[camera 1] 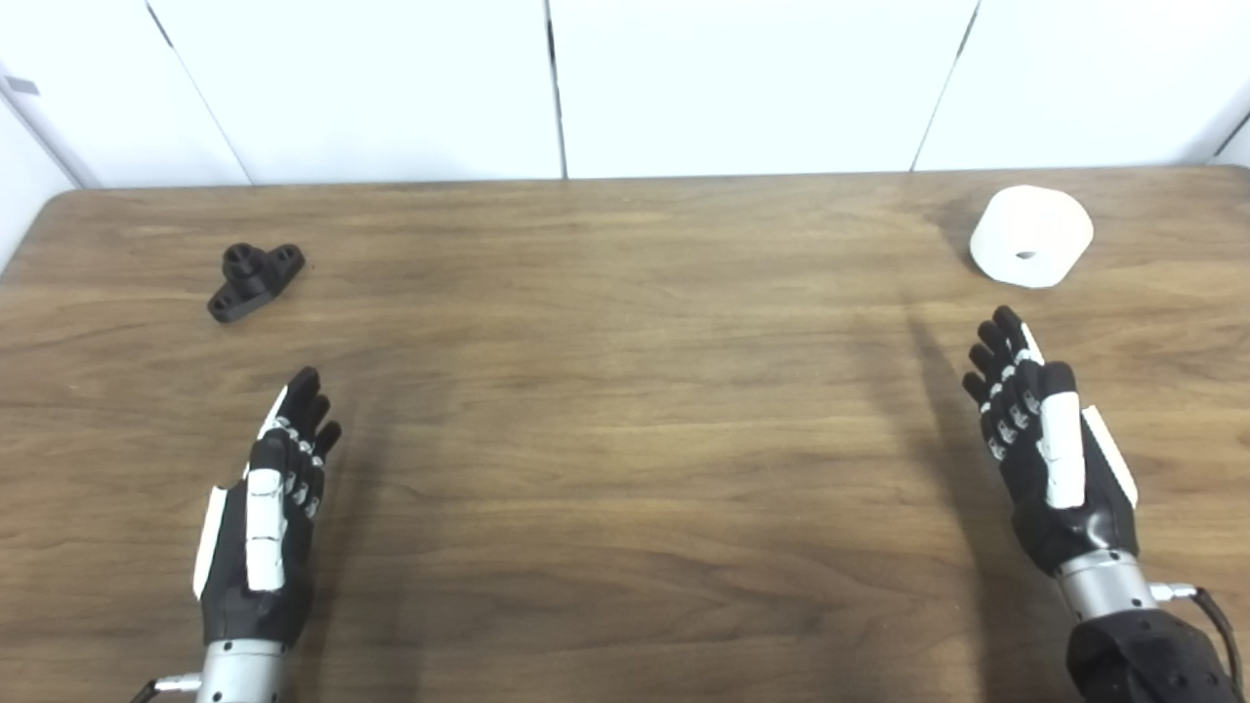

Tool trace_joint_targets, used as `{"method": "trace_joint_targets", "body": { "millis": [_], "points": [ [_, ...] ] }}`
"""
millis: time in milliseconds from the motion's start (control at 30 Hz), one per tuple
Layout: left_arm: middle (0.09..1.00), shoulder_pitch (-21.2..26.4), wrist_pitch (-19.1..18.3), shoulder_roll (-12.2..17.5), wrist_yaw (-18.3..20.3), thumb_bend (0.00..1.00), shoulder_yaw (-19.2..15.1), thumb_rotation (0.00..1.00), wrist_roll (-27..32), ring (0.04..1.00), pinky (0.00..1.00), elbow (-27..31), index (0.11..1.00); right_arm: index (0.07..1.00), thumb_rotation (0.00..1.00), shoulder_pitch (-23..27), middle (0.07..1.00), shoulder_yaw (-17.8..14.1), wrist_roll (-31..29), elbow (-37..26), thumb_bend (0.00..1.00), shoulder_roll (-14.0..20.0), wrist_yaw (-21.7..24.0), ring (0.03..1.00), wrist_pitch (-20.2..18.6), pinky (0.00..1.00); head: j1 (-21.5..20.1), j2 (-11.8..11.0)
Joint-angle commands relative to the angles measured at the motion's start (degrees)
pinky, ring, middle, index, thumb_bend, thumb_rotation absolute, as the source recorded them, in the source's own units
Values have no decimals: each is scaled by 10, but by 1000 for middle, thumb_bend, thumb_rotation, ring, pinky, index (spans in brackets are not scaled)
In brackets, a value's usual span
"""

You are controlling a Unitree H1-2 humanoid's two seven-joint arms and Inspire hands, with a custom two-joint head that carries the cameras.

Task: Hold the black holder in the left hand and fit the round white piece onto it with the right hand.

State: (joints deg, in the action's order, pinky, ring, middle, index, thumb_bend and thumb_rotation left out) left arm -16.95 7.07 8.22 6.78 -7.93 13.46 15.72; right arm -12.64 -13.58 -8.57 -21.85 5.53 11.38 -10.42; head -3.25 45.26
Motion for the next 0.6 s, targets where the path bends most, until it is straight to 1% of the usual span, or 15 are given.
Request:
{"method": "trace_joint_targets", "body": {
  "millis": [0, 300, 433, 567],
  "points": [
    [990, 8, 13, 0, -1, 562, -1, 933, -1, 1000, 987, 9, 947, 1000, 1000, -66, 1000, 5, -10, -20, 618, 12, 4, 1000, 18, 1000, -1, 1],
    [989, 7, 8, -1, -3, 567, -1, 925, -2, 997, 978, 13, 941, 1000, 1000, -67, 1000, 4, -12, -21, 613, 11, 4, 1000, 15, 1000, -1, 1],
    [996, 6, 14, -1, -1, 568, 2, 942, -8, 1000, 987, 11, 947, 1000, 1000, -67, 1000, 2, -14, -20, 610, 13, 5, 1000, 18, 1000, 20, 1],
    [985, 5, 29, -7, -1, 554, 8, 952, -19, 1000, 993, 3, 939, 1000, 1000, -69, 1000, -2, -17, -10, 627, 20, 10, 1000, 23, 1000, 57, -12]
  ]
}}
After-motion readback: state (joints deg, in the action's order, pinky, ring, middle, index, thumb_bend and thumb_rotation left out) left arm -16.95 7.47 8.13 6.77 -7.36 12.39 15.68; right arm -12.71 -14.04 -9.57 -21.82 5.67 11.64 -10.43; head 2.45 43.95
